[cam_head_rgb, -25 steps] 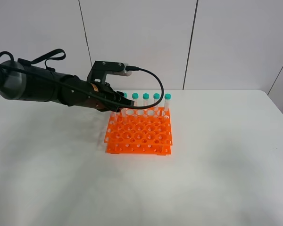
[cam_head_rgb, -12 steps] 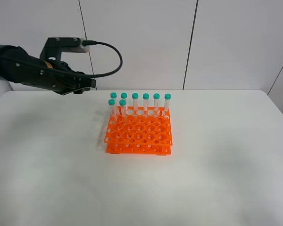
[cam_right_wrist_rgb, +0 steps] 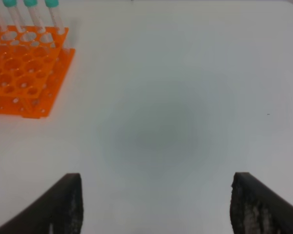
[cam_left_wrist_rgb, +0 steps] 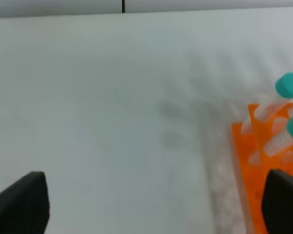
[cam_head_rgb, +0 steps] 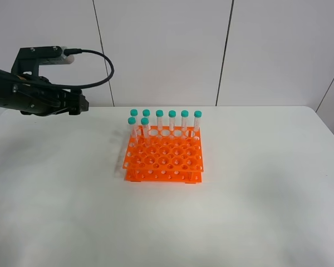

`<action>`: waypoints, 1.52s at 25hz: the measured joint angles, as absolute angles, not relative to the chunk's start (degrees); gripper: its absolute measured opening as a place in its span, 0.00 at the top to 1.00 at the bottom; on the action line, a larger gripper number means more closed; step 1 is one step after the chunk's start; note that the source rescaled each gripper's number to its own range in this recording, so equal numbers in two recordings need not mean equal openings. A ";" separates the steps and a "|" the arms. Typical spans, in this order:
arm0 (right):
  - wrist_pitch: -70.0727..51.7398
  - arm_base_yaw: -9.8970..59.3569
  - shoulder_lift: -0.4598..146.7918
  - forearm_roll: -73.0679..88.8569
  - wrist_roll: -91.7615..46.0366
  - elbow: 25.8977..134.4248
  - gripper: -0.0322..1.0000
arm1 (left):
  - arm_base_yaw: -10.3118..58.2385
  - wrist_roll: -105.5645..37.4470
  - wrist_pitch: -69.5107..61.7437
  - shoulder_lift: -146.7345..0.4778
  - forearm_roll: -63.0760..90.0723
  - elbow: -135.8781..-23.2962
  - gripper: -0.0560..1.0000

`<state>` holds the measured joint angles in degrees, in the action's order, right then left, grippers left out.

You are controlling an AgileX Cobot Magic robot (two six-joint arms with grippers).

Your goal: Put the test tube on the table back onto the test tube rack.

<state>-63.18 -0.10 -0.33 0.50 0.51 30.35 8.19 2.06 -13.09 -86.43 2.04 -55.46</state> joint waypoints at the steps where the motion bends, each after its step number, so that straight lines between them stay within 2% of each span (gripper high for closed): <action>1: -63.18 -0.10 -0.33 0.50 0.51 30.35 0.00 | 8.19 2.21 -14.67 -85.63 2.04 -55.46 0.01; 14: -63.11 -0.10 -0.33 0.50 0.51 30.35 0.00 | 8.19 0.00 -33.04 -71.29 1.93 -55.41 0.00; 23: -63.11 -0.10 -0.33 0.50 0.51 30.35 0.00 | 7.81 -5.58 -46.97 -53.49 1.76 -55.41 0.00; 31: -63.11 -0.10 -0.33 0.50 0.51 30.35 0.00 | -3.66 -5.53 -55.43 -35.37 2.52 -48.88 0.00; 38: -63.11 -0.10 -0.33 0.50 0.51 30.35 0.00 | -4.37 -3.82 -58.51 -19.51 4.42 -38.19 0.00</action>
<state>-63.11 -0.10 -0.33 0.50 0.51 30.35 -4.37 -3.82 -58.51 -19.51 4.42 -38.19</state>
